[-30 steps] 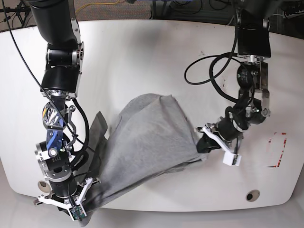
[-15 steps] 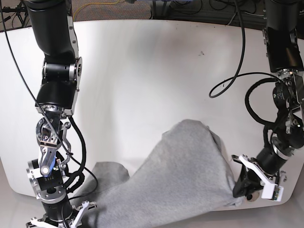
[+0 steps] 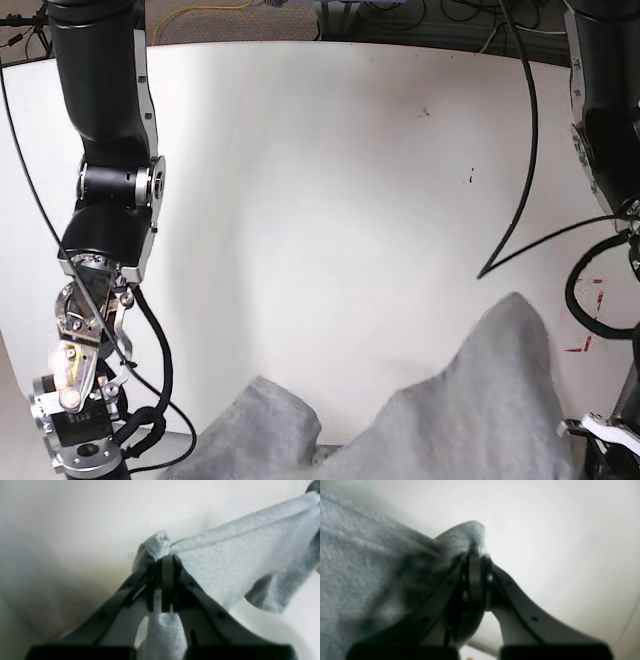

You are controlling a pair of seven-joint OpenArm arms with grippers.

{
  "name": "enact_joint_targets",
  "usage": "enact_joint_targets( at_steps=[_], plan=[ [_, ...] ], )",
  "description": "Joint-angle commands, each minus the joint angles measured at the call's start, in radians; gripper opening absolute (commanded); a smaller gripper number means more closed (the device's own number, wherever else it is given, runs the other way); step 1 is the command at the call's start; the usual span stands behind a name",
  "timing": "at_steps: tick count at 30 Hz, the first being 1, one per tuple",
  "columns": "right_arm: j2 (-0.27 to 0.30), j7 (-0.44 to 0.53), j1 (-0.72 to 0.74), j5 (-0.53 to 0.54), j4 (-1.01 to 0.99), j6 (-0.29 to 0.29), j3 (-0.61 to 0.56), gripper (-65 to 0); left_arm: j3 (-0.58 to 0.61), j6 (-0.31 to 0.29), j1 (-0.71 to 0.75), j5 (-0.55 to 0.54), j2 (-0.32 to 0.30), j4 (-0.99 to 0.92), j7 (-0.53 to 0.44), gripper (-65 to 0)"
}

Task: Fold the T-shirt properly
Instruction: 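Lift the shirt high with both grippers, stretching it between them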

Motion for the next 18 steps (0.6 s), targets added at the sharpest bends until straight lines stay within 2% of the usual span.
enact_joint_targets(
  at_steps=[1, 5, 9, 18],
  plan=[
    [0.018, 0.011, 0.079, -0.027, 0.008, -0.025, 0.009, -65.0, -0.023, 0.013, -0.096, 0.016, -0.032, 0.014, -0.021, -65.0],
    [0.021, 0.009, 0.133, -0.027, -0.032, -0.025, 0.009, -65.0, -0.023, 0.013, -0.175, 0.017, -0.056, 0.003, -0.021, -65.0],
    [0.050, 0.008, 0.158, -0.025, -0.060, -0.025, 0.009, -65.0, -0.023, 0.013, -0.216, 0.013, -0.058, -0.018, -0.021, -65.0],
    [0.058, 0.008, 0.121, -0.025, -0.063, -0.025, 0.011, -65.0, -0.022, 0.013, -0.194, 0.013, -0.058, -0.018, -0.020, -65.0]
  ],
)
